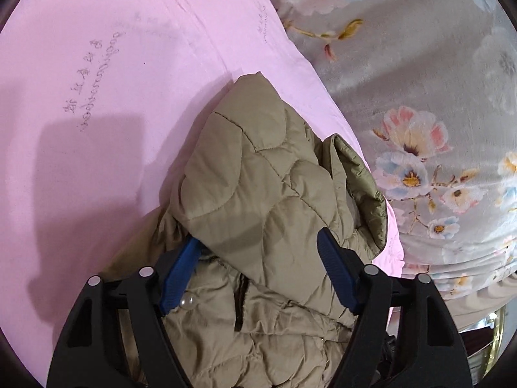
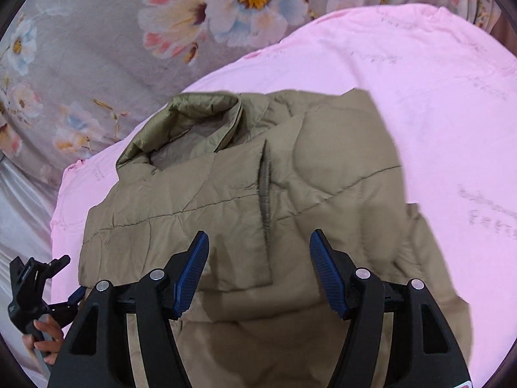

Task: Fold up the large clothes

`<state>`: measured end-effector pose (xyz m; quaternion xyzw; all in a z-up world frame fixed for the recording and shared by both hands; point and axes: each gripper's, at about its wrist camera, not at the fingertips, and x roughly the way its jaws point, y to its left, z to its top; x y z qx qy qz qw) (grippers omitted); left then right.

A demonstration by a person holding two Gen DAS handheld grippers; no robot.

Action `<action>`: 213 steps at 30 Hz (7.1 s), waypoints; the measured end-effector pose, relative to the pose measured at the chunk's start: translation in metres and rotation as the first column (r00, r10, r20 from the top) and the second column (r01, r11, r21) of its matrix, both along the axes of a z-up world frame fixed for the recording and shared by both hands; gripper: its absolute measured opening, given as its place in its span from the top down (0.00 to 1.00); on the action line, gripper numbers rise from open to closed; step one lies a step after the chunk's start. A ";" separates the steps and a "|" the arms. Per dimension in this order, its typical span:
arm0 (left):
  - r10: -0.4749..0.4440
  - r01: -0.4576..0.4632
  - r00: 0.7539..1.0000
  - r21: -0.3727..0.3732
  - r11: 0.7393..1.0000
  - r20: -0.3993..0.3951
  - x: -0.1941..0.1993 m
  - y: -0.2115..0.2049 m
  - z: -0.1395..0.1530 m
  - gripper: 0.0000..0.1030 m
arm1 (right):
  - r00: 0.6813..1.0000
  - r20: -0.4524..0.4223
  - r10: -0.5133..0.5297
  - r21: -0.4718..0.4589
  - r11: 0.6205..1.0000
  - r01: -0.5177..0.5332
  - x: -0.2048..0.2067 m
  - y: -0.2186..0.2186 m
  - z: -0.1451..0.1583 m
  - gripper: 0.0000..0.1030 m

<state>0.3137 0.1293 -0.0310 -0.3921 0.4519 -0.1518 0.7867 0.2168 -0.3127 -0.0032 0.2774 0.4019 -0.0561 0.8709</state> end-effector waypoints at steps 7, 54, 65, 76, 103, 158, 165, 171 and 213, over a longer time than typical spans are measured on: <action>-0.010 0.008 1.000 0.048 0.999 0.027 0.011 0.001 0.018 0.95 | 0.984 0.145 0.105 -0.057 0.994 -0.098 -0.004 0.014 0.043 0.98; -0.336 0.017 0.914 0.805 0.593 0.227 -0.049 -0.185 0.009 0.68 | 0.975 -0.014 0.221 -0.403 0.891 -0.208 -0.008 0.114 -0.022 0.74; -0.314 0.016 0.922 0.785 0.619 0.229 -0.059 -0.178 0.009 0.66 | 0.977 0.000 0.212 -0.374 0.907 -0.196 -0.015 0.109 -0.022 0.74; -0.293 0.017 0.930 0.773 0.635 0.221 -0.105 -0.170 0.010 0.66 | 0.975 -0.010 0.222 -0.368 0.906 -0.210 -0.051 0.112 -0.018 0.74; -0.322 0.265 0.943 0.400 0.878 0.081 0.068 -0.172 0.030 0.86 | 0.989 0.111 0.103 0.152 0.981 -0.119 0.081 0.006 -0.004 0.95; -0.427 0.124 0.891 0.821 0.558 0.155 0.090 -0.210 -0.020 0.61 | 0.980 -0.061 0.189 -0.366 0.910 -0.198 0.134 0.031 -0.017 0.73; -0.428 0.117 0.892 0.838 0.533 0.147 0.088 -0.212 -0.021 0.61 | 0.981 -0.063 0.183 -0.386 0.902 -0.193 0.134 0.034 -0.018 0.73; -0.427 0.114 0.893 0.847 0.519 0.141 0.087 -0.213 -0.022 0.61 | 0.982 -0.062 0.178 -0.402 0.896 -0.188 0.135 0.035 -0.018 0.73; -0.339 0.325 0.940 0.395 0.859 -0.035 -0.277 0.038 0.028 0.14 | 0.977 -0.027 0.213 0.128 0.970 -0.208 -0.361 0.013 -0.029 0.31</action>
